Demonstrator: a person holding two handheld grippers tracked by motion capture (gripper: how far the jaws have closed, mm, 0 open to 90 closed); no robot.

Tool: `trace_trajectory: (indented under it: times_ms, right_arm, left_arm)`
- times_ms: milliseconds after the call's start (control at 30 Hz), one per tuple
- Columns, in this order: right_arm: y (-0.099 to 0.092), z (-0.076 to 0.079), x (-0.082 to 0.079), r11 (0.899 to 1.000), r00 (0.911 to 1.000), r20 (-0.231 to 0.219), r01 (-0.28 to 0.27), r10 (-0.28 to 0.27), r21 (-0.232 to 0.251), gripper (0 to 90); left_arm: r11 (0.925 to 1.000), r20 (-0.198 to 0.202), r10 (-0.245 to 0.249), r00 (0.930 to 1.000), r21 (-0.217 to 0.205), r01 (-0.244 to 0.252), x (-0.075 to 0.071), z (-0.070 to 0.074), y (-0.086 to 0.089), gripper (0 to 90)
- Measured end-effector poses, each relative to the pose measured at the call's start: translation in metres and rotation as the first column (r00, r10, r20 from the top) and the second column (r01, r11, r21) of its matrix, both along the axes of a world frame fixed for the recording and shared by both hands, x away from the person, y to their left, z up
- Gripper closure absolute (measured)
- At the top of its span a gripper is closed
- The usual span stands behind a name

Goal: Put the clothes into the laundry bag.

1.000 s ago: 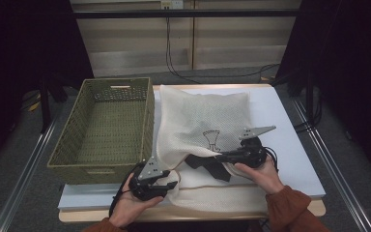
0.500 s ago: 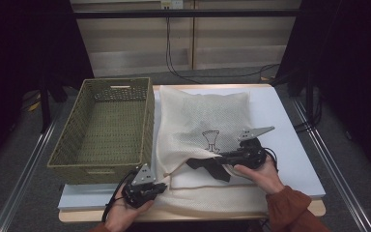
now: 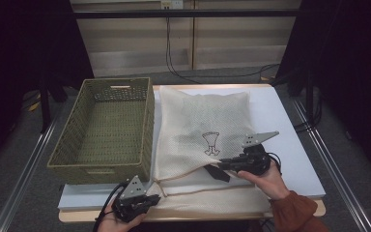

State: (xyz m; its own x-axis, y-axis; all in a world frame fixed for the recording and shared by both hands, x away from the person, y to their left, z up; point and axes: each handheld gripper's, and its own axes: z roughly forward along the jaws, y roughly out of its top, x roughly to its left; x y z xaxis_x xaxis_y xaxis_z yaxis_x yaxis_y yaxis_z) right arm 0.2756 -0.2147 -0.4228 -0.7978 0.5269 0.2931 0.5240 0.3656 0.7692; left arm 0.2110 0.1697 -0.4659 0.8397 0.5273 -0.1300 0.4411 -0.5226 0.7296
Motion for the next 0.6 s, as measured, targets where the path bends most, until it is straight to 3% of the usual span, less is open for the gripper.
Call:
trace_trajectory:
  times_ms: [167,300,400,433,533,600]
  right_arm:
    - [0.001,-0.013,0.002,1.000,0.9992,-0.038,-0.011,0.010,-0.029,81.9]
    - [0.005,-0.023,0.002,0.997,0.9977,-0.060,-0.034,0.030,-0.072,79.9]
    - [0.008,-0.029,0.001,0.995,0.9969,-0.070,-0.044,0.037,-0.095,80.7]
    - [0.008,-0.030,0.000,0.994,0.9972,-0.068,-0.037,0.031,-0.100,80.7]
    - [0.008,-0.033,0.000,0.993,0.9968,-0.072,-0.041,0.034,-0.110,81.4]
    - [0.008,-0.035,0.000,0.993,0.9966,-0.075,-0.042,0.034,-0.110,81.2]
  left_arm:
    - [0.9995,0.000,0.009,1.0000,-0.031,-0.009,0.003,0.002,0.004,78.8]
    - [0.9953,0.006,-0.001,1.0000,-0.097,0.001,0.006,0.007,0.009,79.7]
    - [0.9950,0.045,0.018,0.9988,-0.098,-0.014,0.009,0.015,0.012,79.2]
    - [0.9927,0.047,0.035,0.9983,-0.117,-0.029,0.010,0.016,0.014,79.1]
    - [0.9927,0.050,0.066,0.9966,-0.105,-0.060,0.012,0.015,0.021,78.6]
    - [0.9913,0.033,0.099,0.9946,-0.091,-0.095,0.013,0.012,0.026,77.4]
